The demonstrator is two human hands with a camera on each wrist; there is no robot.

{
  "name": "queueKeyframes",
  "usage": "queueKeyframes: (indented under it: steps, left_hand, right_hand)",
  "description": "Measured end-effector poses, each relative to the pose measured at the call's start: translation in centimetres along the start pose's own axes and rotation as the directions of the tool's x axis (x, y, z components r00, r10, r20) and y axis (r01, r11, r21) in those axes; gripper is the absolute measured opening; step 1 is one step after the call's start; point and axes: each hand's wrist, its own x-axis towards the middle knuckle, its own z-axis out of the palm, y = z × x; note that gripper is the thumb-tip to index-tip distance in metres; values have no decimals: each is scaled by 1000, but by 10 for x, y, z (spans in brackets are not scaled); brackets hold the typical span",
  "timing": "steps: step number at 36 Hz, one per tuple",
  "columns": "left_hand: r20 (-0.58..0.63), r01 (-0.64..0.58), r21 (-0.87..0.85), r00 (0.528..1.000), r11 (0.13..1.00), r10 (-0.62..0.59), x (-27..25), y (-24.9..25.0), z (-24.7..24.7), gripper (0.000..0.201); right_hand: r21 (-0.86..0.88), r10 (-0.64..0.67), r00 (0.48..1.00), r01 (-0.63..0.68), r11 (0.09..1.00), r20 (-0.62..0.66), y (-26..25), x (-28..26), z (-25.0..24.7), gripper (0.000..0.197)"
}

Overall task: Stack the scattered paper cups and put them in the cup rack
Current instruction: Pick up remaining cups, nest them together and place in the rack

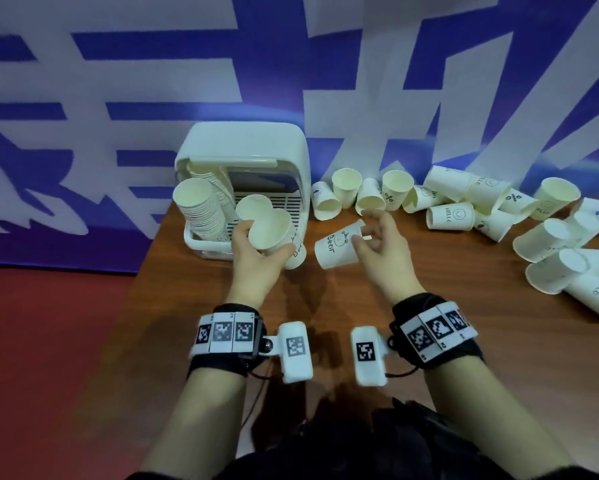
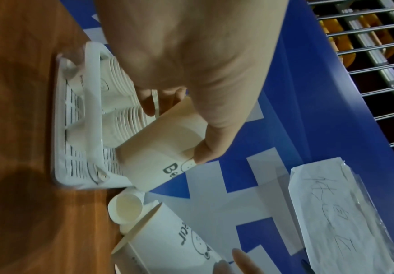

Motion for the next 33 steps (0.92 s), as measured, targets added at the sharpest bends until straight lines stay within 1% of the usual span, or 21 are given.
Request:
queueKeyframes:
  steps: [3, 9, 12, 15, 18, 21, 26, 33]
  left_hand:
    - [-26, -24, 6, 999, 1000, 24, 9, -5, -16, 76]
    - [-45, -105, -24, 994, 994, 103, 28, -12, -41, 72]
    - [-66, -156, 11, 986, 988, 156, 42, -13, -50, 72]
    - [-51, -207, 37, 977, 978, 209, 58, -11, -57, 72]
    - [-31, -225, 56, 973, 973, 227, 71, -5, -61, 74]
    - [-15, -244, 60, 969, 968, 245, 88, 0, -61, 76]
    - [26, -316, 95, 949, 944, 315, 110, -2, -52, 78]
    - [77, -329, 146, 944, 933, 321, 119, -13, -41, 76]
  right_hand:
    - [-13, -13, 1000, 13, 1000, 19, -6, 6, 18, 40]
    - [-36, -48, 998, 49, 998, 34, -16, 19, 49, 38]
    - [-53, -76, 997, 77, 996, 27, -24, 27, 62, 39]
    - [-70, -113, 993, 114, 991, 9, -33, 36, 74, 36]
    - [-69, -145, 989, 144, 987, -8, -42, 42, 82, 35]
    - [-70, -170, 984, 166, 984, -45, -49, 51, 90, 33]
    - [-67, -206, 972, 199, 978, -116, -55, 61, 98, 31]
    - [-66, -258, 943, 249, 966, -212, -54, 64, 99, 28]
